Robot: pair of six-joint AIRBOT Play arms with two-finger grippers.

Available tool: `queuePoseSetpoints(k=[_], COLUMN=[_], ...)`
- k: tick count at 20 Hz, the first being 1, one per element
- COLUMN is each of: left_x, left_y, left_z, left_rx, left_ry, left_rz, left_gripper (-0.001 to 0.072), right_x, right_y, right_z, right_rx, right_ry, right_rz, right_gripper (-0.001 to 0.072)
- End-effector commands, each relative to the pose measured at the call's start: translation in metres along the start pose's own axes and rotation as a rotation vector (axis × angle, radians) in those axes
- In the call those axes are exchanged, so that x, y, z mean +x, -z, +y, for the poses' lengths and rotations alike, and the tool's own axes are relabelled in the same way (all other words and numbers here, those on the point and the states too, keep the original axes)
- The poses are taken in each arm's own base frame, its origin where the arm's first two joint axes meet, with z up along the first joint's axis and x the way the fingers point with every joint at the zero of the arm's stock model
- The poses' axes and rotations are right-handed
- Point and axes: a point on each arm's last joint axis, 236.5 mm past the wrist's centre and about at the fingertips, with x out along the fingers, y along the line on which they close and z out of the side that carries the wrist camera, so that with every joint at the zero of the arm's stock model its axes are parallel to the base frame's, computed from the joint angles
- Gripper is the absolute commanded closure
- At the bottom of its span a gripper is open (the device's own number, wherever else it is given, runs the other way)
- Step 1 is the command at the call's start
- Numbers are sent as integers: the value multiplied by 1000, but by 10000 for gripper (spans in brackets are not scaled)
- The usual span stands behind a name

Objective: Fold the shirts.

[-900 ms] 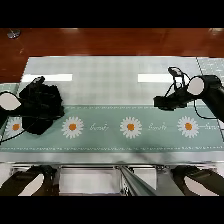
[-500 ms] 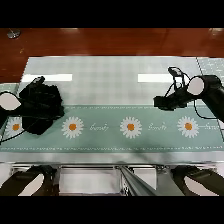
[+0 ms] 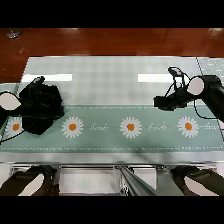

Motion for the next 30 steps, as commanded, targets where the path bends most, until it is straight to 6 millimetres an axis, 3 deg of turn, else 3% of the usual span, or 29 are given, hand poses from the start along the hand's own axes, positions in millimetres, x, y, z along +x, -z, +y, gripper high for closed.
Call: queuePoseSetpoints(k=[1,4,5,6,7,8,12,14,17,21,23,24,25,26,28,30], left_x=[0,0,-1,-2,-4,-10,-63,-74,-43,20,36,38,35,28,2,-52], left_y=[-9,-30,-43,-57,-69,-83,-138,-144,-123,-78,-49,-37,-31,-37,-77,-134], left_z=[1,3,7,13,20,29,99,132,165,168,172,172,171,163,119,64], left_rx=[0,0,5,15,28,56,191,126,-34,-119,-157,-174,-183,-177,-96,-42], left_ry=[-3,-12,-28,-51,-80,-125,-424,-476,-469,-410,-408,-408,-407,-388,-251,-122], left_rz=[-37,-125,-177,-233,-283,-337,-553,-591,-477,-214,-49,25,74,86,1,-215], left_gripper=[679,676,624,371,17,4,8,8,8,8,14,81,416,681,681,681], right_x=[0,0,0,0,-1,-1,-1,-1,-1,-1,-1,-1,-1,-1,-1,-5], right_y=[0,-9,-16,-23,-29,-31,-28,-27,-27,-27,-27,-26,-27,-27,-26,-25], right_z=[-1,0,-2,-5,-6,-8,-14,-14,-13,-13,-13,-13,-13,-13,-13,-13], right_rx=[-2,-12,-17,-19,-30,-33,-44,-42,-29,-26,-26,-26,-26,-26,-26,-25], right_ry=[4,2,10,21,30,35,63,63,59,56,56,56,56,56,56,55], right_rz=[0,-38,-66,-98,-121,-131,-115,-112,-113,-113,-112,-111,-111,-112,-111,-113], right_gripper=[682,681,648,327,84,78,79,80,80,80,81,86,87,87,88,88])
